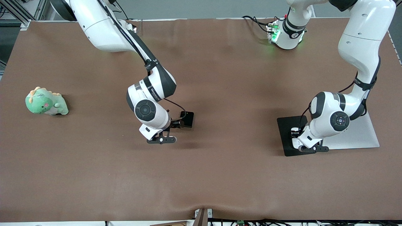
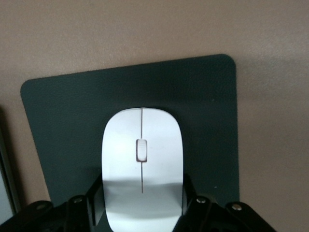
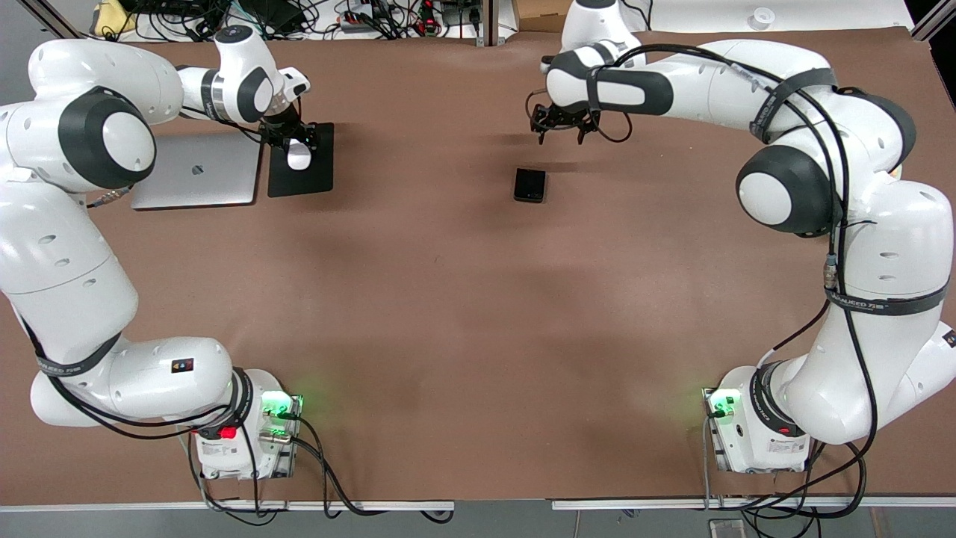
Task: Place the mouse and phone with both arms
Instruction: 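Lower the mouse onto the pad while the right gripper reaches the phone, then open and raise the left gripper while the right gripper grasps the phone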
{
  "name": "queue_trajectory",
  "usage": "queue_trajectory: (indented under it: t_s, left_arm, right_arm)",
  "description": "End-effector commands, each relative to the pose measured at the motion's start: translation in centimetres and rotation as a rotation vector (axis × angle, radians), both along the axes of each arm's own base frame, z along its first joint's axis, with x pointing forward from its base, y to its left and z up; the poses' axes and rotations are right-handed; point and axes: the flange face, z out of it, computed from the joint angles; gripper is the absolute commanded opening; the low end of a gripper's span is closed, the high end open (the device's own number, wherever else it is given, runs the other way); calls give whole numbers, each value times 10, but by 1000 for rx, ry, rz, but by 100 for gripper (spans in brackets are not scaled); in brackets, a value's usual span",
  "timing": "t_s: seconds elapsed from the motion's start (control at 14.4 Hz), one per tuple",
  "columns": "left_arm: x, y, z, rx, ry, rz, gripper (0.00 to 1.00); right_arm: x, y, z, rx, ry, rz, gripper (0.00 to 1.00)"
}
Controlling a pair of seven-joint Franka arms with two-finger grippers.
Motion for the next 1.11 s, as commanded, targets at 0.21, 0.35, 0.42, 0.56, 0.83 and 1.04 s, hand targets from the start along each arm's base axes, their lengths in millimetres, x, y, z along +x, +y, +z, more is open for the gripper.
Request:
queue_trajectory:
  t_s: [0.21,0.35,0.42,0.56,0.83,1.04]
  left_arm:
    - [10,-9,66,17,-84,-32,100]
    - [18,0,125,45,-97,-22,100]
    - [22,4,156,57,-101,-15,100]
    - [30,11,218,73,-107,11,100]
    - [24,23,326,104,-57,37,100]
    - [8,32,396,116,-122,21,100]
  right_arm:
    - [-24,47,-31,37,23,-23,100]
    - [-28,48,-43,35,38,-28,100]
    - [-31,53,-44,35,39,-23,100]
    - [-32,53,-49,28,47,-65,100]
    - [-38,58,-61,12,61,-125,100]
    - [-40,62,-68,11,57,-150,100]
